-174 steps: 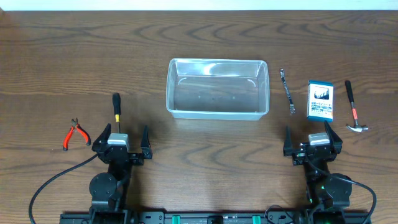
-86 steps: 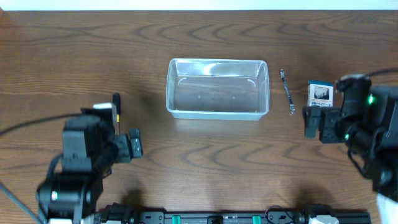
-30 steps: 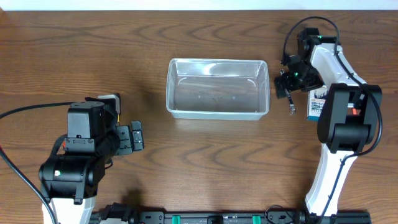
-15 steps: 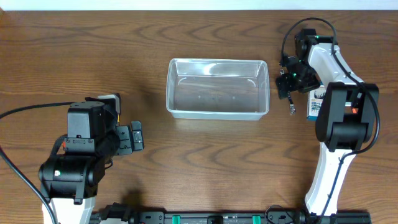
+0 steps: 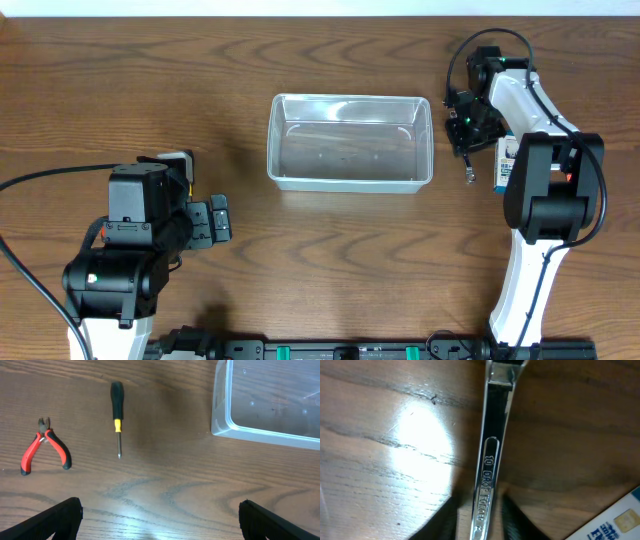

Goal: Pack container
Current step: 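Lift the wrench with the right gripper and lower it into the container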

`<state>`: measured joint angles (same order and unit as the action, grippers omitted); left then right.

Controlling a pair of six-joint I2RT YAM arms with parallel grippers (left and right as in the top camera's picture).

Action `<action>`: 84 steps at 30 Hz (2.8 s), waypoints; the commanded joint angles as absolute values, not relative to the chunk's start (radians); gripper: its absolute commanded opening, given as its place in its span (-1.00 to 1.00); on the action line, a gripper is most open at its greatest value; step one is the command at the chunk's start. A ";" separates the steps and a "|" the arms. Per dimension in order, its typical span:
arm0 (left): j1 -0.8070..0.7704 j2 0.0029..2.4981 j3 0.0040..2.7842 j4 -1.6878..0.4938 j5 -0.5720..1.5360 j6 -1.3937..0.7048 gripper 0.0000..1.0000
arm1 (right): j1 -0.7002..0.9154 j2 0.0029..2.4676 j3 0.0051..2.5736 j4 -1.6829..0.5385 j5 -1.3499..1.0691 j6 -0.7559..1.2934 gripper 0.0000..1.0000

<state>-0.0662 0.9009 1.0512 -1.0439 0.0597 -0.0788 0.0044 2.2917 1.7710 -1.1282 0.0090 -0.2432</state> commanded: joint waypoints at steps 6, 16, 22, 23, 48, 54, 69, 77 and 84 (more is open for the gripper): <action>-0.060 0.900 1.072 -1.047 0.051 -0.088 0.96 | 0.015 2.337 1.771 -1.129 -0.015 -0.240 -0.68; -0.060 0.900 1.072 -1.047 0.051 -0.088 0.96 | 0.015 2.337 1.771 -1.128 -0.015 -0.232 -0.97; -0.060 0.900 1.072 -1.047 0.051 -0.087 0.96 | 0.014 2.317 1.794 -1.128 -0.015 -0.171 -0.97; -0.060 0.900 1.072 -1.047 0.051 -0.088 0.96 | 0.014 2.305 1.810 -1.140 -0.015 -0.163 -0.97; -0.060 0.900 1.072 -1.047 0.051 -0.087 0.96 | 0.475 2.111 2.072 -1.263 -0.154 -0.813 -0.98; -0.060 0.900 1.072 -1.048 0.051 -0.087 0.96 | 0.492 2.276 2.072 -1.250 -0.141 -0.815 -0.98; -0.060 0.900 1.072 -1.047 0.051 -0.087 0.96 | 0.489 2.407 2.072 -1.295 -0.139 -0.809 -0.34; -0.060 0.900 1.072 -1.047 0.051 -0.087 0.96 | 0.485 2.387 2.078 -1.324 -0.130 -0.762 0.64; -0.060 0.900 1.072 -1.047 0.051 -0.087 0.96 | 0.425 2.181 2.151 -1.325 0.136 -0.410 0.99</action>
<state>-0.0662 0.9009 1.0512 -1.0439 0.0597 -0.0788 0.4767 2.3589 2.0796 -1.3289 -0.0334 -0.6399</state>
